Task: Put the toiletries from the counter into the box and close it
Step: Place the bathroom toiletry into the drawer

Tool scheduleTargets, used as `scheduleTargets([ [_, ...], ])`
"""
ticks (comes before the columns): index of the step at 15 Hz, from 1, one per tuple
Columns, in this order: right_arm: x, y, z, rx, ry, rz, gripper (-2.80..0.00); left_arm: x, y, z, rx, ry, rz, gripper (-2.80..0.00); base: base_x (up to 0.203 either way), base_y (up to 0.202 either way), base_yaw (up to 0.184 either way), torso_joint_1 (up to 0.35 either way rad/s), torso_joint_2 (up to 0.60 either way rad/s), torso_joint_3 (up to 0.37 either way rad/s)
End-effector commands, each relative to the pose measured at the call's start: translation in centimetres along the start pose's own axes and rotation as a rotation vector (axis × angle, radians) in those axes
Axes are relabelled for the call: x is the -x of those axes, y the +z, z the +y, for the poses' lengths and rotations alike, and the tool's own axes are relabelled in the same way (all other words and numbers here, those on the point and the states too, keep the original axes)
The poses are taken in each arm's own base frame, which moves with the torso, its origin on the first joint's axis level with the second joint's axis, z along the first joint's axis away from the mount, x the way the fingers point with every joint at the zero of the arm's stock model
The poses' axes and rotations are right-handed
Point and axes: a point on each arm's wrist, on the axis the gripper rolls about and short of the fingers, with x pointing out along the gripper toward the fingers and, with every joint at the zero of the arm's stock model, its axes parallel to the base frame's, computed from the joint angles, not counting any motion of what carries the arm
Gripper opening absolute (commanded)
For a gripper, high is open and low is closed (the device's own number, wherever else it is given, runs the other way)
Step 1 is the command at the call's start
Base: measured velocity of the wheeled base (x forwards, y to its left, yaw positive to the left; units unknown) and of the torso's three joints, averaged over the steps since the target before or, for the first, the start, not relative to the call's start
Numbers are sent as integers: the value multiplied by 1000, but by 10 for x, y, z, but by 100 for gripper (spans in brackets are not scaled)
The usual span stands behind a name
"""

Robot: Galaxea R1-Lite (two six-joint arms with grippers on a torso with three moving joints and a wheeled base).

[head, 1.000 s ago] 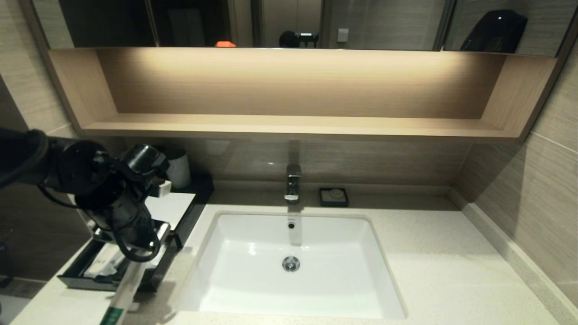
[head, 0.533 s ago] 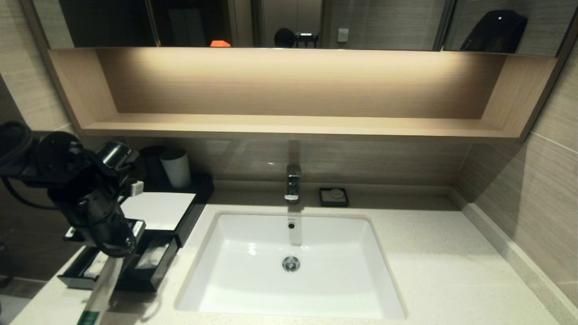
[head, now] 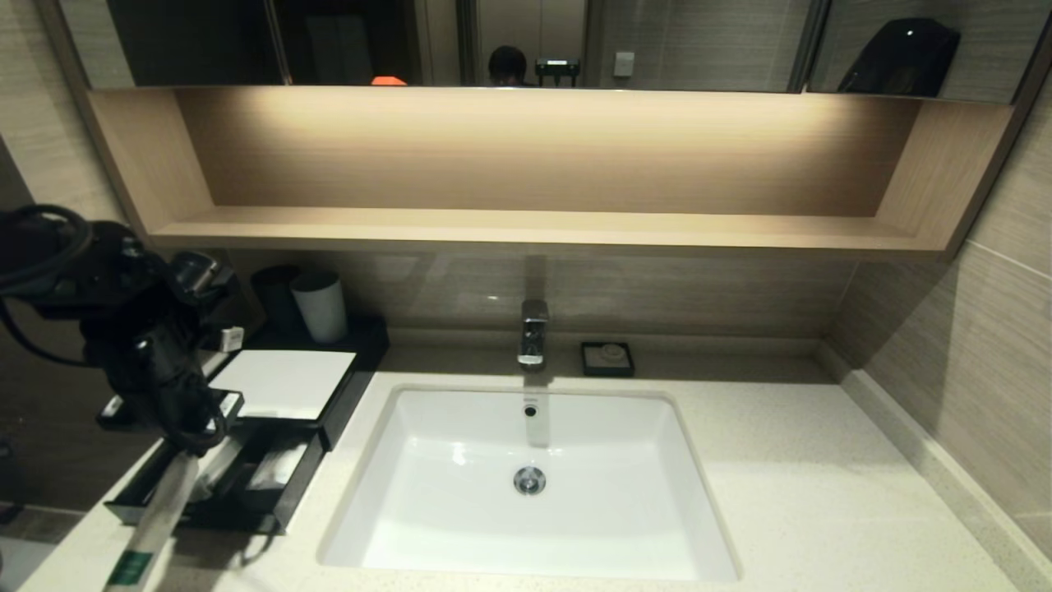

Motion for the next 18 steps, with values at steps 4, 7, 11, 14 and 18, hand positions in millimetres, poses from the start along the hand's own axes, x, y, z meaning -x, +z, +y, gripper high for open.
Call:
scheduleTargets([
  [4, 0, 0, 0, 0, 0, 0, -280, -17, 13, 10, -50, -1, 110, -280, 0, 0, 0, 0, 0, 0],
  [7, 0, 0, 0, 0, 2, 0, -280, -28, 14, 13, -87, -6, 148, -280, 0, 0, 0, 0, 0, 0],
  [11, 0, 0, 0, 0, 0, -1, -280, -41, 18, 17, -132, -9, 166, -280, 0, 0, 0, 0, 0, 0],
  [14, 0, 0, 0, 0, 0, -1, -280, -45, 27, 17, -143, -6, 156, -280, 0, 0, 0, 0, 0, 0],
  [18, 0, 0, 0, 1, 0, -1, -280, -52, 31, 16, -174, -10, 161, -280, 0, 0, 0, 0, 0, 0],
])
